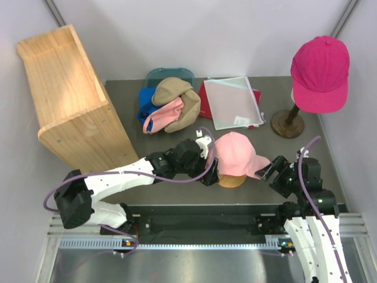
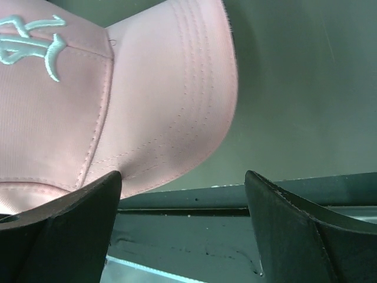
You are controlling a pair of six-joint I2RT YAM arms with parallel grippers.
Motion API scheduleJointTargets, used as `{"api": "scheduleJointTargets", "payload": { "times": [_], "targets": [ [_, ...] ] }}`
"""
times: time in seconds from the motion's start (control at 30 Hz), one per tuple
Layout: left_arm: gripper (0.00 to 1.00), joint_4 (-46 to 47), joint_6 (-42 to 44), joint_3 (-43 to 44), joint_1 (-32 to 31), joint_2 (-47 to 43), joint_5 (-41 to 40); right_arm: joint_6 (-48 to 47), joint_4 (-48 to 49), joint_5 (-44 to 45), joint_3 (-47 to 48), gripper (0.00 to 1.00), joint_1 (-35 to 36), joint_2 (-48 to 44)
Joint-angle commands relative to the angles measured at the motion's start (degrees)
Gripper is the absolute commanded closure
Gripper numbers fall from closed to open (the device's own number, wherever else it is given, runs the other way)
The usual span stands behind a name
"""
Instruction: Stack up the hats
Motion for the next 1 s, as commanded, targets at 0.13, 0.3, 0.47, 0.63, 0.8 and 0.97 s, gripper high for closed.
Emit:
{"api": "scheduleJointTargets", "payload": {
  "times": [0.13,0.3,0.47,0.63,0.8,0.97],
  "targets": [
    [0.08,-1.2,-1.4,-3.4,-0.6,-2.8,-2.0,-3.7,-4.2,1.5,4.2,0.14,0.0,1.6],
    [0.01,-5.0,-1.1,-2.1,-1.2,-5.0,-3.5,-3.0,-6.1,0.9,8.5,0.12,-0.1,2.6],
    [0.01,-12.7,-0.6,4.9,-1.3,-8.3,-4.5,-3.0,-10.3,1.9,17.6,0.07,0.0,5.4],
    [0.01,-20.1,-1.9,12.3,-1.2,-10.2,-2.8,-2.9,-12.5,4.2,28.6,0.04,0.0,10.7],
    [0.01,-24.1,0.6,23.0,0.1,-9.2,-11.7,-0.4,-1.0,7.3,33.0,0.05,-0.1,16.2],
    [0.01,-23.0,6.3,38.1,4.4,1.6,-24.1,1.9,11.8,9.4,31.4,0.06,0.0,19.6]
  ]
}}
